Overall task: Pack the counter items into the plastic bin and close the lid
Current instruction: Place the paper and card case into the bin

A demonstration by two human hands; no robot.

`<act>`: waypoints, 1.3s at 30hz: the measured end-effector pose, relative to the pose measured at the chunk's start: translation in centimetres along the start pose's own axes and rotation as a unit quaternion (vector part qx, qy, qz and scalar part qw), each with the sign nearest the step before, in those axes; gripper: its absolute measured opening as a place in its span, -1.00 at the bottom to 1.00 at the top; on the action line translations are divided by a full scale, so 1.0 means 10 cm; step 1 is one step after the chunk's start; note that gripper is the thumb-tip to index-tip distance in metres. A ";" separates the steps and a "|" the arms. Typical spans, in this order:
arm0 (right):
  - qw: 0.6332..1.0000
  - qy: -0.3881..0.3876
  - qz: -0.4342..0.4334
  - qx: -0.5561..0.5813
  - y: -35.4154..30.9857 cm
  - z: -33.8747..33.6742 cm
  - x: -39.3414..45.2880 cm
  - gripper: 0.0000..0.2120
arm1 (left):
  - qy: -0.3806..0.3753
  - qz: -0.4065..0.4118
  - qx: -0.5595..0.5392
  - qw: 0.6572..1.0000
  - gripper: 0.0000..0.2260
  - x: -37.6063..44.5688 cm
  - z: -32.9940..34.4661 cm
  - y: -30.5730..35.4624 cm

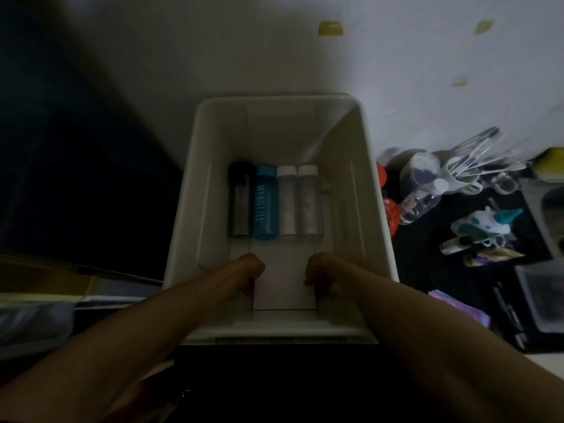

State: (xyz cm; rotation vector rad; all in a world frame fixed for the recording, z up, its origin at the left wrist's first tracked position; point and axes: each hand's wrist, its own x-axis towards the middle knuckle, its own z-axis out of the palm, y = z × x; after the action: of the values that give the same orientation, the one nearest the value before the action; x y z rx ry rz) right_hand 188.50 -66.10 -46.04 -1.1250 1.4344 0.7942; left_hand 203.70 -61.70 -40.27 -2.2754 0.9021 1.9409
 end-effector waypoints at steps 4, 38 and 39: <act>0.994 0.003 0.011 -0.111 0.01 0.00 -0.11 -0.63 | 0.026 -0.027 0.201 0.979 -0.60 0.28 -0.07 -0.04; 0.893 0.426 -0.141 -0.039 4.29 -0.20 0.23 -0.43 | 0.091 0.383 0.452 0.800 -0.31 0.60 3.88 0.89; 0.883 0.443 -0.142 -0.060 4.32 -0.18 0.28 -0.47 | 0.099 0.387 0.475 0.784 -0.29 0.64 3.95 0.89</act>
State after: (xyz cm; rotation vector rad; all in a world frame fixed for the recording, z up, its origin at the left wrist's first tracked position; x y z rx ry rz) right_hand 147.46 -54.24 -53.32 -1.8837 1.8905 0.1233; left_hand 164.71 -57.05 -52.02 -1.5422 2.3991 0.8399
